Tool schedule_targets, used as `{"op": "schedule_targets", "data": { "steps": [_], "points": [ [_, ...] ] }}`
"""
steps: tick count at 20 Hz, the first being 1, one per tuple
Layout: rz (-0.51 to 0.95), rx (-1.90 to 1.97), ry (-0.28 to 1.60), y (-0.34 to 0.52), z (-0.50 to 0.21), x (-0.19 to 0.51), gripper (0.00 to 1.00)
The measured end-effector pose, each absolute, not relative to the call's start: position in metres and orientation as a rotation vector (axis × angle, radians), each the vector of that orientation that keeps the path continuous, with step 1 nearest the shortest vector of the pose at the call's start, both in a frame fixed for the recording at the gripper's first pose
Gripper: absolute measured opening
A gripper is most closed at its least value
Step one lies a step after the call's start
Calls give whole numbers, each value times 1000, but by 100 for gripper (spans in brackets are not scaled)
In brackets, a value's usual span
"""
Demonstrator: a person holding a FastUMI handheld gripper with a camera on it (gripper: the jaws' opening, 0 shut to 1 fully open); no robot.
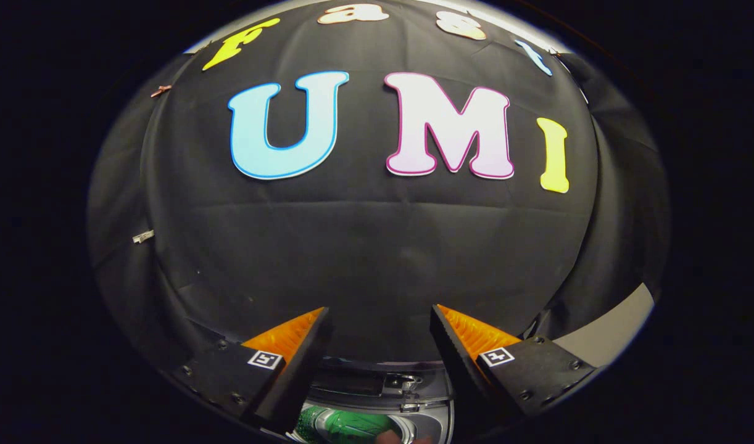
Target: Put the clothes into the washing machine and then close the washing machine lid.
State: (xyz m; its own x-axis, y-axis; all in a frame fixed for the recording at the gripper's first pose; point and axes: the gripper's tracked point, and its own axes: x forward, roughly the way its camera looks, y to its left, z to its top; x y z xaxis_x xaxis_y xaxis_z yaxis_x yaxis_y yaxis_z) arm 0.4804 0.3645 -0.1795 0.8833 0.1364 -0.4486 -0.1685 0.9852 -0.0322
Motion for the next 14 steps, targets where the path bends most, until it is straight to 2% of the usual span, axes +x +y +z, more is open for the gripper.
{"op": "schedule_targets", "data": {
  "steps": [4,7,11,14],
  "points": [
    [190,-39,584,368,-207,471,100],
    [209,-30,550,371,-205,469,100],
    [221,-34,602,366,-205,444,100],
    [223,-33,550,364,-200,430,100]
  ]
}}
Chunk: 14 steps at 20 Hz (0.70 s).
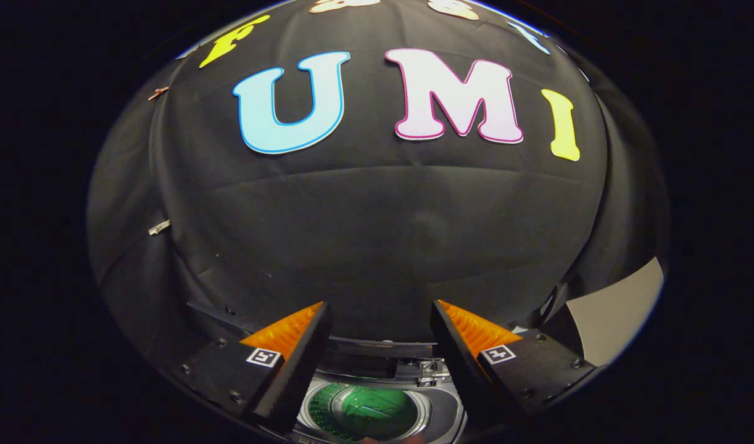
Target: Put the clothes into the washing machine and then close the washing machine lid.
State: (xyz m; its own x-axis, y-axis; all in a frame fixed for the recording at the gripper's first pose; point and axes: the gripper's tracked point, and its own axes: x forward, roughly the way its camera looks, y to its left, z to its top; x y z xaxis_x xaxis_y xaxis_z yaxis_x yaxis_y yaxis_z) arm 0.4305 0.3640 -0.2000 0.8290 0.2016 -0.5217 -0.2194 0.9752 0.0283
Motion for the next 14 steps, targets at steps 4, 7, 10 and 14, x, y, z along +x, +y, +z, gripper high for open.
{"op": "schedule_targets", "data": {
  "steps": [4,7,10,14],
  "points": [
    [236,-37,541,363,-202,414,100],
    [253,-33,510,362,-199,401,100],
    [267,-28,510,360,-201,389,100],
    [279,-23,495,359,-201,376,100]
  ]
}}
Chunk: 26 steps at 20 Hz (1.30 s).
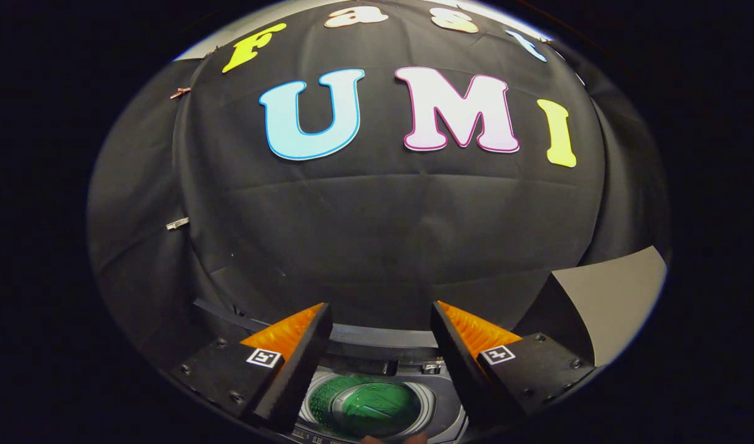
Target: Put the clothes into the washing machine and then close the washing machine lid.
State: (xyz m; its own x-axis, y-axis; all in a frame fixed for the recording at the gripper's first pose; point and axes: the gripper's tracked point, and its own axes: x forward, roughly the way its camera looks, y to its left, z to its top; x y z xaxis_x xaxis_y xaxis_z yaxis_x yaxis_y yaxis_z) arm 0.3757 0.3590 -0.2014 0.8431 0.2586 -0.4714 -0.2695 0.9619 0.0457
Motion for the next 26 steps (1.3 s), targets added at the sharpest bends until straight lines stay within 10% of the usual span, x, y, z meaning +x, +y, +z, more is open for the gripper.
{"op": "schedule_targets", "data": {
  "steps": [26],
  "points": [
    [273,-52,348,316,-187,216,100]
  ]
}}
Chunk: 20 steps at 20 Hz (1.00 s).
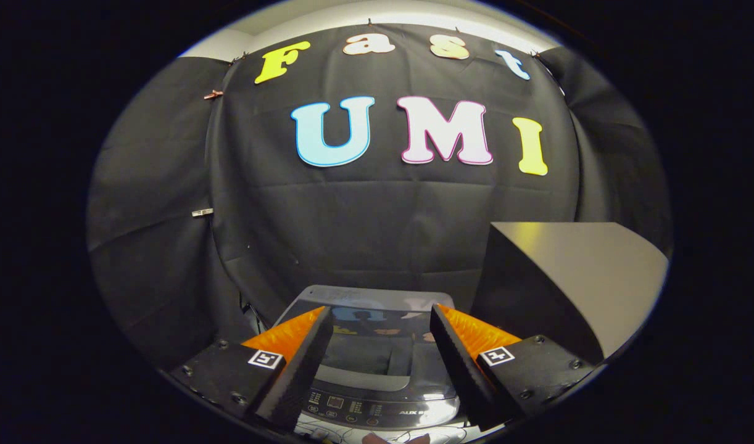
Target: Put the clothes into the washing machine and then close the washing machine lid.
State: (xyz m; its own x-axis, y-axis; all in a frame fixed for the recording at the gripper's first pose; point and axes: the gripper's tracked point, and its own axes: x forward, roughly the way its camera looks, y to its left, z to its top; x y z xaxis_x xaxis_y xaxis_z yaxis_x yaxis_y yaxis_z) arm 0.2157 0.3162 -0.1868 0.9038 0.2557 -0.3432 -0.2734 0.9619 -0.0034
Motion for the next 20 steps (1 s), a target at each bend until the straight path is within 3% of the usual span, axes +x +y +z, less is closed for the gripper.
{"op": "schedule_targets", "data": {
  "steps": [20],
  "points": [
    [293,-105,176,294,-94,171,100]
  ]
}}
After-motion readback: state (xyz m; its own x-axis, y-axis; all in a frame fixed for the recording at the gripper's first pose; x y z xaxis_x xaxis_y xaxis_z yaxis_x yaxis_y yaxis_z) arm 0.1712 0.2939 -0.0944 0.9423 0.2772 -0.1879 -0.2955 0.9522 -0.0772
